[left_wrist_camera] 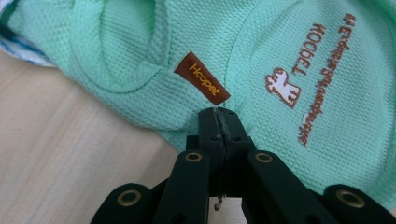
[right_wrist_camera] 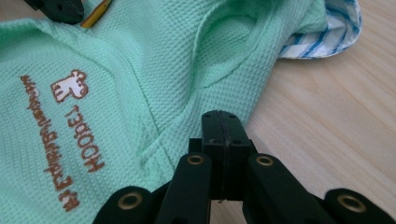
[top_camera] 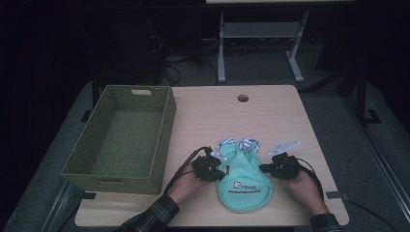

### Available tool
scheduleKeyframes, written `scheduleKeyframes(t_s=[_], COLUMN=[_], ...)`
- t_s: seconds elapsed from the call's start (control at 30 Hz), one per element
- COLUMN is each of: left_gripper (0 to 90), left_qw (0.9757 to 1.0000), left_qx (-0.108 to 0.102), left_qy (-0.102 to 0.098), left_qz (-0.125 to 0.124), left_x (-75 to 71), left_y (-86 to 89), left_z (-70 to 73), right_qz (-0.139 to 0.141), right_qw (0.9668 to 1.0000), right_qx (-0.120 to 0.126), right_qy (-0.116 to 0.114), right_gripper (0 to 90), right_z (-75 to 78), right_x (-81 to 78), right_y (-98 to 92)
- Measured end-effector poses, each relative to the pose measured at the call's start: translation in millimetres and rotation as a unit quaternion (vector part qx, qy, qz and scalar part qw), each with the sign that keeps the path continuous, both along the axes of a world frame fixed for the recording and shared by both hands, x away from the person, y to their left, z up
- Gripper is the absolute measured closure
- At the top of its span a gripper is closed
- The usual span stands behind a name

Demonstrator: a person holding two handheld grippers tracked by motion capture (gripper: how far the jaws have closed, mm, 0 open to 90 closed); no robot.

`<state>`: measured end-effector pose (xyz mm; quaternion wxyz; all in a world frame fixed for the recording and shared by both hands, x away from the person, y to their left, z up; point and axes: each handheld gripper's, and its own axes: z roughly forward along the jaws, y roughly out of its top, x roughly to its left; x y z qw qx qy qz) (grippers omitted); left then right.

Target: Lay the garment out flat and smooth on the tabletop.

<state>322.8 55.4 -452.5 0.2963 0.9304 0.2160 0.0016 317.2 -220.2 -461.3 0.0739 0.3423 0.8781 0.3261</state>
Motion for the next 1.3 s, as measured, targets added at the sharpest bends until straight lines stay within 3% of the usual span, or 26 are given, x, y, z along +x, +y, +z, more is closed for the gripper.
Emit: scheduleKeyframes(t_s=[0.13, 0.3, 0.37, 0.57, 0.73, 0.83, 0.93, 1.07, 1.3], left_gripper=[86.9, 87.1, 87.2, 87.2, 87.2, 87.2, 87.1, 87.1, 88.3], left_qw=[0.9999, 0.9988, 0.9980, 0.9965, 0.9956, 0.9958, 0.9960, 0.9961, 0.9959], left_qx=[-0.008, -0.027, -0.034, -0.029, -0.031, -0.030, -0.024, -0.023, -0.024], left_qy=[-0.006, -0.028, -0.033, -0.045, -0.048, -0.045, -0.045, -0.040, -0.043], left_qz=[0.000, 0.027, 0.041, 0.064, 0.074, 0.074, 0.074, 0.075, 0.075], left_x=[5.5, 23.0, 31.6, 51.1, 65.2, 70.4, 72.9, 75.6, 76.0], left_y=[3.0, 8.3, 8.9, 7.8, 4.0, 0.1, -2.1, -1.2, -0.8], left_z=[7.3, 19.0, 19.3, 12.9, 9.5, 4.0, -1.3, -5.8, -6.9], right_qz=[-0.002, -0.012, -0.016, -0.021, -0.025, -0.022, -0.031, -0.028, -0.020], right_qw=[0.9997, 0.9992, 0.9988, 0.9983, 0.9988, 0.9995, 0.9991, 0.9981, 0.9995], right_qx=[0.020, 0.028, 0.032, 0.049, 0.041, 0.018, 0.021, 0.048, 0.023], right_qy=[-0.014, -0.027, -0.031, -0.023, -0.010, -0.009, -0.021, -0.026, -0.009], right_gripper=[90.0, 90.0, 90.0, 90.0, 90.0, 90.0, 90.0, 90.0, 90.0], right_z=[8.0, 13.6, 14.3, 10.1, 0.6, -5.3, -0.6, 6.7, -5.7], right_x=[1.7, 15.3, 21.8, 39.5, 48.5, 50.6, 48.2, 45.7, 49.0], right_y=[0.2, -0.1, 1.0, 5.9, 9.6, 11.3, 10.4, 8.7, 16.3])
